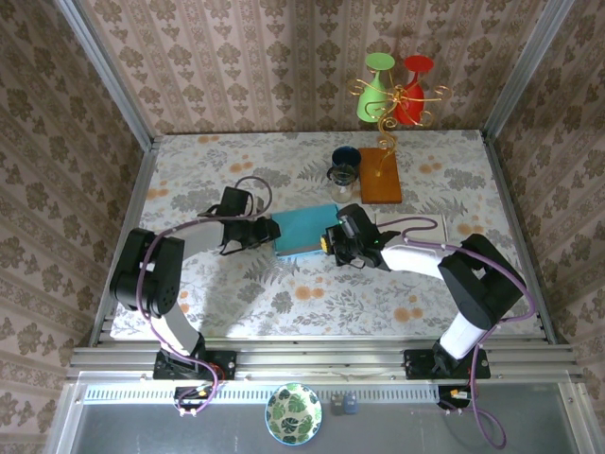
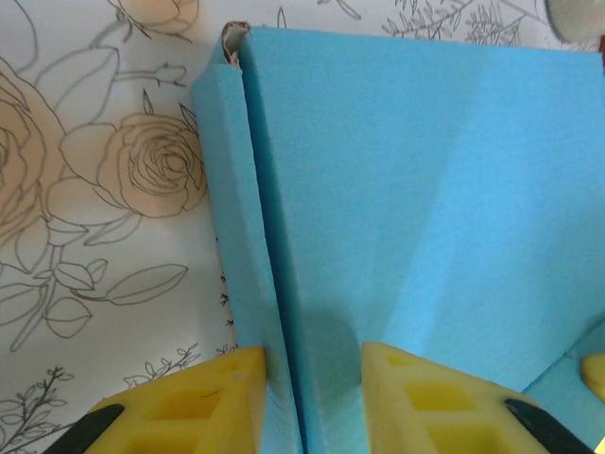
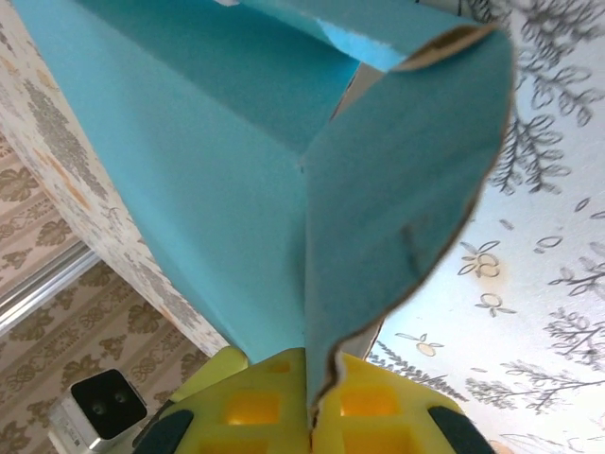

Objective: Fold the paper box

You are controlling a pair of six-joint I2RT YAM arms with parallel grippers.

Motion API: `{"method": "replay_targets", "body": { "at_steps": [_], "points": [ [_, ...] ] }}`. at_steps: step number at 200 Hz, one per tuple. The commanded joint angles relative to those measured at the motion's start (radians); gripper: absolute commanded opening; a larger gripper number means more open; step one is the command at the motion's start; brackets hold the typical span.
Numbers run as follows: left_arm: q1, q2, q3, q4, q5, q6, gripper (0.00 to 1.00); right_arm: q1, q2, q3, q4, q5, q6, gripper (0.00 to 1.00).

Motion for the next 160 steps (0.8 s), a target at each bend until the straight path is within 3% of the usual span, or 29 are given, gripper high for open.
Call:
{"method": "replay_targets", "body": {
  "at_steps": [1,22,57,75,91,110,131,160],
  "points": [
    [-0.008,0.014,0.018,-0.072,-0.053,0.063,0.30,-0.011,-0.014,-0.005,-0.106,-0.074,-0.085,0.17],
    [-0.014,0.009,0.010,-0.081,-0.071,0.077,0.27,-0.041,-0.054,0.033,-0.185,-0.113,-0.257,0.33],
    [-0.019,-0.016,0.009,-0.094,-0.088,0.110,0.24,-0.102,-0.211,0.195,-0.577,-0.057,-0.819,0.56],
    [-0.022,-0.019,0.016,-0.104,-0.086,0.124,0.24,-0.152,-0.295,0.190,-0.618,-0.047,-1.035,0.67],
    [-0.023,-0.024,0.012,-0.105,-0.081,0.129,0.24,-0.252,-0.279,0.159,-0.542,-0.169,-1.160,0.69],
    [-0.024,-0.041,-0.003,-0.097,-0.080,0.131,0.24,-0.327,-0.142,0.189,-0.502,-0.316,-1.253,0.58],
    [-0.023,-0.050,-0.012,-0.095,-0.078,0.146,0.24,-0.321,-0.016,0.273,-0.576,-0.317,-1.379,0.55],
    [-0.023,-0.041,-0.015,-0.090,-0.068,0.155,0.24,-0.320,0.098,0.323,-0.597,-0.343,-1.423,0.56]
  ]
}}
